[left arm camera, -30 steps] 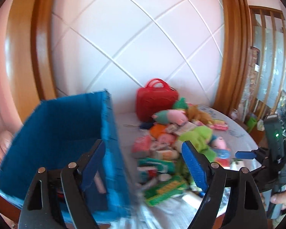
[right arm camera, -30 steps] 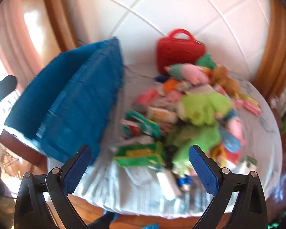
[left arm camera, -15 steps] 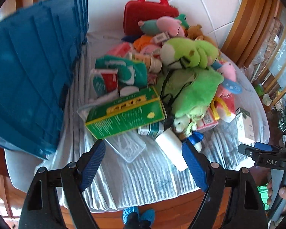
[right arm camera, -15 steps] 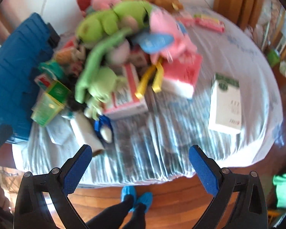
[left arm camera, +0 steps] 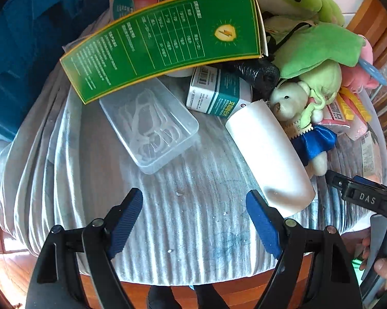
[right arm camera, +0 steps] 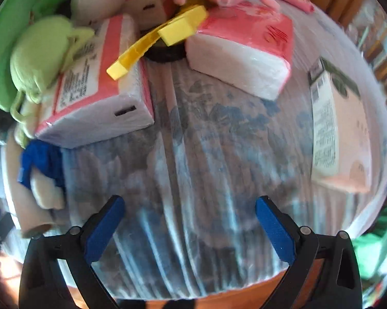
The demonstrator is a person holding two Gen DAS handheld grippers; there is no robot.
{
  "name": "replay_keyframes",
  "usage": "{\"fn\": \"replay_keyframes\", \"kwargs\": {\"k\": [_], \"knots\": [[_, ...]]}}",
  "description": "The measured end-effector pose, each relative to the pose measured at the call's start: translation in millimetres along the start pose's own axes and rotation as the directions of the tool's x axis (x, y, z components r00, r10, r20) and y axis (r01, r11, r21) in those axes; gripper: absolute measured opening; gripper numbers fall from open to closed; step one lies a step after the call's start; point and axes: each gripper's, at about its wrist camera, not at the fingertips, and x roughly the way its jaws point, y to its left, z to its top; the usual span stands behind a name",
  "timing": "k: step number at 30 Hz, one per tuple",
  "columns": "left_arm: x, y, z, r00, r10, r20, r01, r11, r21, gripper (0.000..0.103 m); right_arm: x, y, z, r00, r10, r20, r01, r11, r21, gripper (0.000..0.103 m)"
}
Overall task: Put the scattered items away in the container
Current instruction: 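Move both tools back to the pile on the table, then grasp the white paper roll with the left tool while the right tool grasps the white teddy bear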
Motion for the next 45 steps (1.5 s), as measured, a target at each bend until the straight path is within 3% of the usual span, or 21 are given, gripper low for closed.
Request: {"fn": "replay_keyframes", "kwargs": {"k": [3,4,6,12,14,15,16,18,22,24,26,28,30,33,35,37,41,45], "knots": [[11.4,-20.9,-2.3,0.995,0.092,-0.033,-0.091,0.996,0.019,0.086,-1.9,-0.5,-4.9,0.999,0.015,0.033,-0.013,0.999,-0.053,0.103],[14.7,-26.6,-3.7,0.993,0.117,-0.03,-0.116,0.993,0.029,0.094,-3.2,-1.8,-8.9,0.999,0.019,0.051,-0.016,0.998,-0.057,0.103],[18.0,-29.2,-5.9,0.993,0.114,-0.006,-0.115,0.993,-0.001,0.103,-5.3,-3.9,-16.0,0.997,0.024,0.074,-0.02,0.998,-0.057,0.103],[15.7,-31.7,-10.4,0.992,0.121,0.026,-0.12,0.992,-0.029,0.103,-12.4,-10.0,-39.0,0.985,0.046,0.168,-0.03,0.995,-0.099,0.103],[7.5,-31.2,-12.1,0.994,0.108,0.03,-0.106,0.994,-0.035,0.081,-16.0,-14.9,-45.7,0.986,0.056,0.159,-0.04,0.994,-0.101,0.101],[-1.5,-30.2,-13.7,0.997,0.068,0.048,-0.066,0.996,-0.052,0.059,-20.2,-18.0,-48.7,0.986,0.061,0.158,-0.047,0.995,-0.089,0.088],[-9.7,-29.7,-14.8,0.998,0.02,0.056,-0.016,0.997,-0.07,0.057,-26.6,-21.3,-51.8,0.983,0.082,0.164,-0.069,0.994,-0.082,0.068],[-29.6,-35.2,-16.1,0.994,-0.035,0.103,0.044,0.995,-0.086,0.057,-38.1,-26.3,-55.4,0.974,0.139,0.178,-0.13,0.99,-0.061,0.058],[-56.2,-68.8,-12.6,0.976,-0.028,0.216,0.028,1.0,0.003,0.057,-63.6,-15.8,-51.6,0.952,0.21,0.225,-0.199,0.977,-0.07,0.058],[-44.9,-76.4,-8.3,0.983,-0.037,0.177,0.037,0.999,0.003,0.057,-73.3,-13.5,-53.6,0.943,0.234,0.236,-0.221,0.972,-0.081,0.058],[-23.1,-68.8,-11.8,0.988,-0.096,0.121,0.102,0.994,-0.046,0.064,-78.7,-12.4,-53.4,0.937,0.258,0.234,-0.247,0.966,-0.076,0.059],[-9.4,-64.8,-12.7,0.984,-0.148,0.103,0.158,0.982,-0.104,0.075,-78.1,-9.7,-48.2,0.935,0.276,0.222,-0.267,0.961,-0.068,0.07],[-2.8,-63.2,-12.0,0.982,-0.167,0.091,0.177,0.978,-0.114,0.075,-79.4,-7.6,-39.0,0.933,0.287,0.216,-0.279,0.958,-0.064,0.072],[-1.0,-63.2,-14.9,0.987,-0.137,0.088,0.144,0.987,-0.072,0.072,-81.2,2.7,-26.5,0.929,0.304,0.21,-0.293,0.953,-0.081,0.071],[-7.4,-65.3,-19.7,0.987,-0.125,0.103,0.126,0.992,-0.008,0.054,-78.9,5.0,-21.4,0.93,0.306,0.203,-0.294,0.952,-0.089,0.071],[-13.3,-66.9,-24.7,0.991,-0.071,0.115,0.066,0.997,0.047,0.05,-74.8,7.0,-15.9,0.928,0.32,0.189,-0.307,0.947,-0.093,0.065],[-20.5,-56.6,-29.0,0.989,-0.08,0.125,0.076,0.996,0.041,0.05,-67.3,21.4,-8.5,0.919,0.364,0.154,-0.353,0.931,-0.096,0.065],[-12.7,-60.2,-28.4,0.991,-0.085,0.101,0.081,0.996,0.043,0.06,-59.5,37.0,-4.2,0.907,0.405,0.117,-0.394,0.913,-0.104,0.065]]}}
